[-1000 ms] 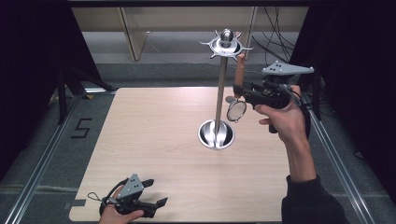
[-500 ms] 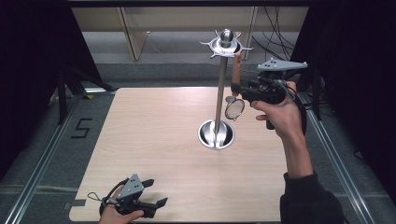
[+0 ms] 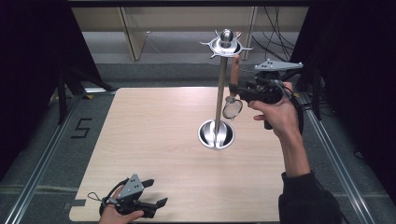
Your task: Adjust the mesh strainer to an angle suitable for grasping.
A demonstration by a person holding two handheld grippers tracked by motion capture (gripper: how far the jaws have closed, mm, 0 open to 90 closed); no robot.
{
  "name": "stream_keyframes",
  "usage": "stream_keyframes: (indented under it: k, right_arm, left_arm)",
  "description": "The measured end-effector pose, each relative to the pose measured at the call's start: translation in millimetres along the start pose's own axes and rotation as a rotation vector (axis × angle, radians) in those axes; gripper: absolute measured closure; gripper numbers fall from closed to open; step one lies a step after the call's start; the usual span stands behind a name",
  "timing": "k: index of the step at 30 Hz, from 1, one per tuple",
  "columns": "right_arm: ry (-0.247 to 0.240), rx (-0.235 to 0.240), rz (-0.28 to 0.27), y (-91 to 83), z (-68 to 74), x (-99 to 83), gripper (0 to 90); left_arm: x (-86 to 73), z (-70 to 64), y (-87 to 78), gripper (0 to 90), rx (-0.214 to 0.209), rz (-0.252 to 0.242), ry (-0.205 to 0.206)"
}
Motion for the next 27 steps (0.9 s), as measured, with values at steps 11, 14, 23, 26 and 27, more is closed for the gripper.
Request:
stream_keyframes:
  k: [11,14,23,26,27]
  right_arm:
    - [-0.031,-0.014,-0.039,-13.7,-1.2,-8.8,55.5]
    - [-0.037,-0.019,-0.036,-17.8,-1.4,-12.7,49.8]
    - [-0.072,-0.063,-0.062,-25.2,0.2,-40.0,42.9]
    - [-0.067,-0.086,-0.069,-25.3,1.1,-50.7,41.6]
    - [-0.062,-0.078,-0.067,-25.0,1.1,-54.4,41.4]
  left_arm:
    - [-0.5,0.0,0.2,16.5,0.002,-0.002,-0.021]
    - [-0.3,1.5,-0.1,16.5,0.006,-0.001,-0.002]
    - [-0.5,1.3,0.0,16.5,0.005,0.0,-0.009]
    - [-1.0,0.3,0.4,16.5,0.007,0.0,-0.021]
    - [-1.2,0.6,0.0,16.5,0.01,0.005,-0.018]
Point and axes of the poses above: each handheld gripper's, and its own axes: y roughly forward along the jaws, x roughly out of its top, z roughly to its left, the point moved 5 cm from there along y, roughly forward along the jaws, and after that the axes turned 11 degrees about -x, right-handed, at the moved point
